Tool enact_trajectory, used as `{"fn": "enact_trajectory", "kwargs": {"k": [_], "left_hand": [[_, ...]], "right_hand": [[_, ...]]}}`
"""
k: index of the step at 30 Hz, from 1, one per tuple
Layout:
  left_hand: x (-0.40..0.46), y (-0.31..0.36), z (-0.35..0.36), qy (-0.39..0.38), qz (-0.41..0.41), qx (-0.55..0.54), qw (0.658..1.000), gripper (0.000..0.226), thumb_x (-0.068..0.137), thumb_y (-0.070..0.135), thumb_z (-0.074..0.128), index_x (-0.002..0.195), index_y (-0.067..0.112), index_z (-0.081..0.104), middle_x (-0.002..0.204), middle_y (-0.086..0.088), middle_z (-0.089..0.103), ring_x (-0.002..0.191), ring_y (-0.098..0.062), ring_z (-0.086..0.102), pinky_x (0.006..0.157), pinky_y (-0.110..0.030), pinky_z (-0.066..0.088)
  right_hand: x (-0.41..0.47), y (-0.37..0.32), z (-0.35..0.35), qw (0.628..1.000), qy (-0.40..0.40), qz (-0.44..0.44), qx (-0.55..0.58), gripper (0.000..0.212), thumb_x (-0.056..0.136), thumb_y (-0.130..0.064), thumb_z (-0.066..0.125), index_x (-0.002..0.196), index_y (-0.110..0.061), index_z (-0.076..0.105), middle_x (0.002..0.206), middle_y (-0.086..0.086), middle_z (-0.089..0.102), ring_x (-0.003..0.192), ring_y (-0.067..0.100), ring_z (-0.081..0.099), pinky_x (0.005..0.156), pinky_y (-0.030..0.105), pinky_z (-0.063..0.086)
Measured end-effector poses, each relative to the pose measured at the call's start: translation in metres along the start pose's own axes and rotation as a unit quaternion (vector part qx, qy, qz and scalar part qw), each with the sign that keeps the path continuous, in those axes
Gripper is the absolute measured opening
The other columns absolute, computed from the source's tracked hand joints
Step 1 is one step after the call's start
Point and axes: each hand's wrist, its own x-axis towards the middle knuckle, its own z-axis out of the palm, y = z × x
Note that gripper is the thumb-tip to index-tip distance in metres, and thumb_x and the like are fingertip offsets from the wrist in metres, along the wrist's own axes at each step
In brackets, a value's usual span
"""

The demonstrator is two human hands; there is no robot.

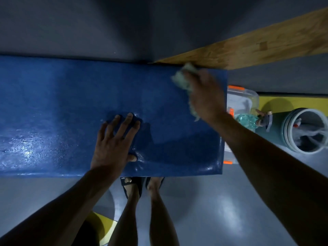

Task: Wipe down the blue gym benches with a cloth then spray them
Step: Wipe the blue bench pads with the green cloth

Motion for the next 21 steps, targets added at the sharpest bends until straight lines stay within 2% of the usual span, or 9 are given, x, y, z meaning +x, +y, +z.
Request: {"fn": "enact_trajectory", "kwargs": {"k": [3,7,9,12,15,17,21], "left_hand": [[0.0,0.0,0.0,-0.009,0.0,0.002,1.0,0.124,0.05,0.047,0.09,0.153,0.027,0.024,0.162,-0.003,0.02,0.144,-0.036,0.023,0.114,-0.059,0.024],[0.001,0.001,-0.002,-0.019,-0.011,0.01,1.0,0.124,0.049,0.048,0.09,0.152,0.026,0.026,0.161,-0.003,0.021,0.144,-0.037,0.023,0.115,-0.059,0.023],[0.001,0.002,-0.002,-0.02,-0.01,0.015,1.0,0.124,0.048,0.049,0.09,0.152,0.026,0.027,0.161,-0.003,0.022,0.143,-0.037,0.024,0.115,-0.059,0.023],[0.001,0.001,-0.002,-0.015,-0.009,0.015,1.0,0.123,0.046,0.049,0.091,0.151,0.024,0.031,0.16,-0.004,0.025,0.141,-0.038,0.028,0.113,-0.059,0.025],[0.001,0.003,-0.002,-0.017,-0.006,0.02,1.0,0.121,0.049,0.048,0.091,0.151,0.024,0.031,0.16,-0.004,0.024,0.142,-0.037,0.028,0.113,-0.059,0.025],[0.001,0.003,-0.002,-0.01,-0.007,0.018,1.0,0.12,0.048,0.046,0.091,0.151,0.024,0.032,0.16,-0.004,0.025,0.142,-0.038,0.029,0.113,-0.059,0.026],[0.001,0.003,-0.001,0.001,-0.003,0.011,1.0,0.121,0.045,0.043,0.093,0.149,0.023,0.035,0.158,-0.006,0.029,0.14,-0.039,0.032,0.111,-0.061,0.028]], "right_hand": [[-0.011,0.048,-0.011,0.988,0.033,0.153,0.017,0.056,0.087,-0.011,0.055,0.142,-0.018,0.046,0.128,0.019,0.048,0.109,0.038,0.052,0.085,0.043,0.047],[0.0,0.024,-0.004,0.959,0.047,0.277,0.037,0.053,0.087,-0.011,0.054,0.139,-0.017,0.047,0.135,0.014,0.043,0.121,0.03,0.046,0.095,0.038,0.044],[0.009,-0.015,0.003,0.967,0.052,0.247,0.043,0.056,0.085,-0.015,0.058,0.14,-0.02,0.048,0.14,0.011,0.043,0.122,0.029,0.047,0.094,0.037,0.044],[0.013,-0.065,0.015,0.993,0.02,0.094,0.063,0.058,0.082,-0.017,0.067,0.138,-0.022,0.051,0.142,0.006,0.044,0.119,0.026,0.05,0.086,0.039,0.05],[0.016,-0.053,0.008,0.999,0.0,-0.01,0.032,0.049,0.085,-0.017,0.062,0.133,-0.022,0.054,0.129,0.008,0.051,0.107,0.028,0.055,0.078,0.042,0.053],[0.016,-0.015,0.0,1.0,-0.005,0.013,0.013,0.047,0.088,-0.018,0.054,0.134,-0.024,0.052,0.125,0.012,0.05,0.105,0.033,0.055,0.08,0.043,0.051],[-0.003,0.051,-0.013,0.988,0.029,0.144,0.047,0.047,0.087,-0.01,0.052,0.134,-0.015,0.05,0.127,0.017,0.047,0.106,0.036,0.053,0.082,0.039,0.046]]}}
